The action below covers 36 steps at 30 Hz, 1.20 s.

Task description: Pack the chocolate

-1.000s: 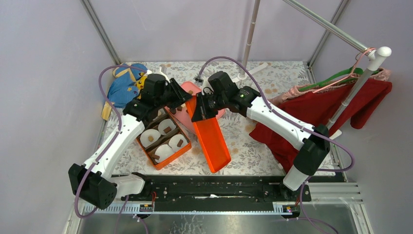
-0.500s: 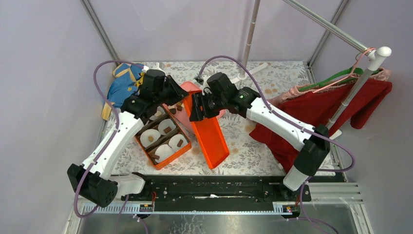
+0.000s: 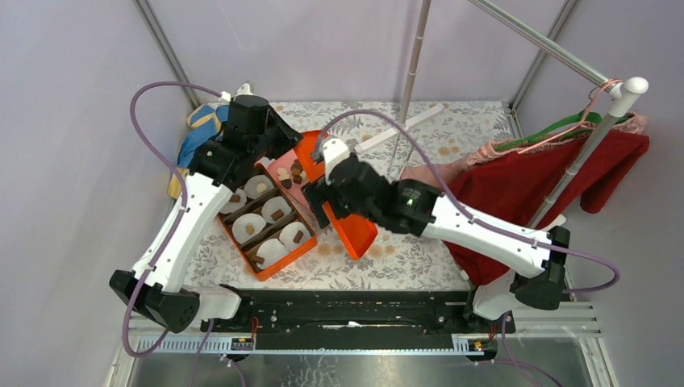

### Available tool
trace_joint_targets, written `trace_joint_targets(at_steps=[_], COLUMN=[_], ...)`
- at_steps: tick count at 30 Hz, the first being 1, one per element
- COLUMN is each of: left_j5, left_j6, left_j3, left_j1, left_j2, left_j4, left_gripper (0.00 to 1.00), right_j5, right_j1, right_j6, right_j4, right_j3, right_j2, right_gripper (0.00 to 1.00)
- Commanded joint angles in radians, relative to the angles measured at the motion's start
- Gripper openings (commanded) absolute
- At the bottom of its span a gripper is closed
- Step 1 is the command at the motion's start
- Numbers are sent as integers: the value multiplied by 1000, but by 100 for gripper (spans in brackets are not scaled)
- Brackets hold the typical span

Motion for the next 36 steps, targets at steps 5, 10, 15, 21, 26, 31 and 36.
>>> trace_joint_targets(at_steps=[5, 10, 15, 21, 26, 31, 36], left_j5=[-98, -96, -94, -78, -36, -14, 56], left_j6=[-68, -73, -68, -62, -56, -24, -3], left_j3=[79, 78, 74, 64, 43, 62, 67], left_j1=[15, 19, 28, 41, 68, 93, 150], left_j2=[37, 28, 16, 7, -10, -21, -62], left_j4=[-70, -70, -69, -52, -17, -12, 24], left_gripper=[0, 0, 0, 7, 38, 81, 99], right_j5=[552, 672, 705, 718, 717, 649, 438], right_j1=[211, 233, 233, 233, 232, 225, 149], right_j6=[-162, -161, -151, -181, -194, -196, -142], right_j4=[-31, -31, -19, 23, 15, 13, -35], right_j3=[35, 20, 17, 13, 45, 76, 138], right_j2=[151, 215, 229, 210, 217, 195, 167], right_gripper=[91, 71, 50, 16, 0, 0, 0])
